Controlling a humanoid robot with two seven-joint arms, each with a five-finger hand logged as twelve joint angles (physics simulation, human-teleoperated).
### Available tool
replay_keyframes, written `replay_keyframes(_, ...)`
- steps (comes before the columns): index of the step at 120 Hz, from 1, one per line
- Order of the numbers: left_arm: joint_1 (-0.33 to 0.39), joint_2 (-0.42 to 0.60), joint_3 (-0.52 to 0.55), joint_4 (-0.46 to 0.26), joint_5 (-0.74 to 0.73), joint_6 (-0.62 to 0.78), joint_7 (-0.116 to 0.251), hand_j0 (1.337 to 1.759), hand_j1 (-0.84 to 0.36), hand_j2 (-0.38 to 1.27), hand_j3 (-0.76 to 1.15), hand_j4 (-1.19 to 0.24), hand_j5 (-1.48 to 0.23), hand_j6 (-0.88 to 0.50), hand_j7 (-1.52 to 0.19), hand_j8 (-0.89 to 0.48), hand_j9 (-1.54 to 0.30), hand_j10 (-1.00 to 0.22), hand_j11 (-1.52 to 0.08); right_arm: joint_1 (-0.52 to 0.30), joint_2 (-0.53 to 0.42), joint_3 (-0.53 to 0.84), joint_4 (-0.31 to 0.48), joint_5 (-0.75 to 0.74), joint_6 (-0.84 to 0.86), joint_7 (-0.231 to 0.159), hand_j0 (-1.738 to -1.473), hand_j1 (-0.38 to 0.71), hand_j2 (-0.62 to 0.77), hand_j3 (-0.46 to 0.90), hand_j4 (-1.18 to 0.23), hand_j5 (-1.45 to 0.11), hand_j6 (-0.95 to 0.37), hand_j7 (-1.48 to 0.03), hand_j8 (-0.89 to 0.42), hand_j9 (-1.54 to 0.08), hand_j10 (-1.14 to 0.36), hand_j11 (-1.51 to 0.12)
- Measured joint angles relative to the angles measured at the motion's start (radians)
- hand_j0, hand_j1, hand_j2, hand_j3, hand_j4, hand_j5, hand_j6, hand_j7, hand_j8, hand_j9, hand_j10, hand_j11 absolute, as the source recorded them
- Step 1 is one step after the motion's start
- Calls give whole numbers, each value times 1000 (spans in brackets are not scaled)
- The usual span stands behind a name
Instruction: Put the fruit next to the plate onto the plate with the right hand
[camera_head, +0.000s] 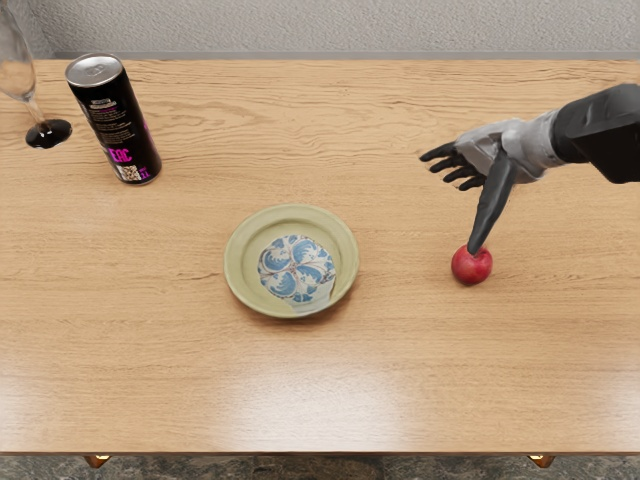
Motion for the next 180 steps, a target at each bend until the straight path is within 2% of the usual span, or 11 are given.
replay_keyframes(13,1,0,-2,4,0,0,0,1658,339,1,0,-8,-11,-8,-11,-8,-11,-8,-11,65,31,-98,82,-104,-196,0,-1658,-349,0,0,-2,0,-2,0,-2,0,-1,0)
replay_keyframes(29,1,0,-3,6,0,0,0,1658,339,2,0,-8,-11,-8,-11,-8,-11,-8,-11,90,62,-212,197,-256,-455,0,-1658,-349,0,0,-2,0,-2,0,-2,0,-1,0)
replay_keyframes(40,1,0,-3,6,0,0,0,1658,339,2,0,-8,-11,-8,-11,-8,-11,-8,-11,88,125,-302,230,-326,-630,0,-1658,-335,-2,0,-14,-16,-14,-16,-14,-16,-13,-16)
replay_keyframes(52,1,0,-4,6,0,0,0,1658,339,1,0,-8,-11,-8,-11,-8,-11,-8,-11,70,168,-357,245,-357,-716,0,-1658,-323,-4,0,-24,-29,-24,-29,-24,-29,-23,-29)
replay_keyframes(84,1,0,-4,6,0,0,0,1658,339,2,0,-8,-11,-8,-11,-8,-11,-8,-11,18,233,-409,253,-374,-766,0,-1658,-232,-19,0,-99,-127,-100,-127,-99,-127,-99,-127)
replay_keyframes(124,-2,0,-4,6,0,0,0,1658,339,2,0,-8,-11,-8,-11,-8,-11,-8,-11,4,235,-516,253,-408,-770,0,-1658,-191,-25,0,-133,-172,-134,-172,-134,-172,-133,-172)
replay_keyframes(154,-8,0,-4,5,0,0,0,1658,339,2,0,-8,-11,-8,-11,-8,-11,-8,-11,-3,259,-576,190,-426,-770,0,-1658,-174,-28,0,-147,-191,-148,-190,-148,-191,-147,-191)
replay_keyframes(180,-8,0,-7,6,0,0,0,1658,339,2,0,-8,-11,-8,-11,-8,-11,-8,-11,-28,281,-552,148,-427,-770,0,-1658,-171,-29,0,-150,-194,-151,-194,-151,-194,-150,-194)
